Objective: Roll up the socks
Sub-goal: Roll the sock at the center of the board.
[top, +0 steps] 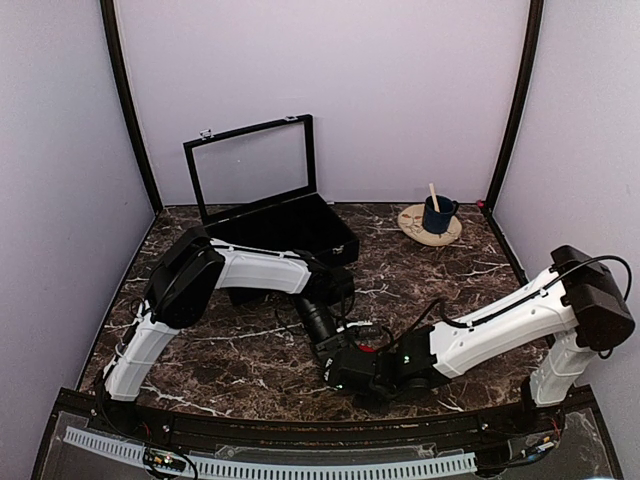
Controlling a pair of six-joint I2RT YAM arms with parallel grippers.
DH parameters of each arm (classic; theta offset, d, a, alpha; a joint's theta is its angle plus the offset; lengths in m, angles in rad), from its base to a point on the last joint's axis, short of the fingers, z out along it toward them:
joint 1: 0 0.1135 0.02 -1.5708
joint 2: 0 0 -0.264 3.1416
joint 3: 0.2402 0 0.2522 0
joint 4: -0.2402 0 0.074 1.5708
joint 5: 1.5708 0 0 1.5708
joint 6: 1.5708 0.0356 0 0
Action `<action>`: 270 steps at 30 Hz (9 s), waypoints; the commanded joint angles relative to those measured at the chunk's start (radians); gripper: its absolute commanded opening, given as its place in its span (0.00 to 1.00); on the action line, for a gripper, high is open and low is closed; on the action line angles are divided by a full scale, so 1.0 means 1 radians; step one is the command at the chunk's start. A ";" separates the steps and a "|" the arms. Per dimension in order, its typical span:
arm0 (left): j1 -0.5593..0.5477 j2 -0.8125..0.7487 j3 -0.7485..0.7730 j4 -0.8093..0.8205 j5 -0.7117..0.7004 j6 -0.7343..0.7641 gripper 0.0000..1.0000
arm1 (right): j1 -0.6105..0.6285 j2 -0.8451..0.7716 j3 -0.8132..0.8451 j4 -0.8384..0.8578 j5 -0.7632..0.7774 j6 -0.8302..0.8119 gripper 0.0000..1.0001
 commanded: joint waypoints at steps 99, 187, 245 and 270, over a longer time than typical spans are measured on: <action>-0.380 -0.571 -0.734 0.967 -1.009 0.261 0.36 | -0.605 0.004 -0.186 0.140 -1.297 0.262 0.00; -0.180 -0.143 -0.044 -0.043 -0.488 -0.052 0.00 | -0.661 -0.473 -0.247 0.023 -0.442 0.397 0.45; -0.006 0.078 0.110 -0.120 -0.074 0.038 0.00 | 0.146 -0.140 0.106 -0.261 0.059 0.073 0.65; 0.003 0.081 0.114 -0.139 -0.056 0.059 0.00 | -0.040 -0.016 0.051 -0.147 -0.007 -0.170 0.58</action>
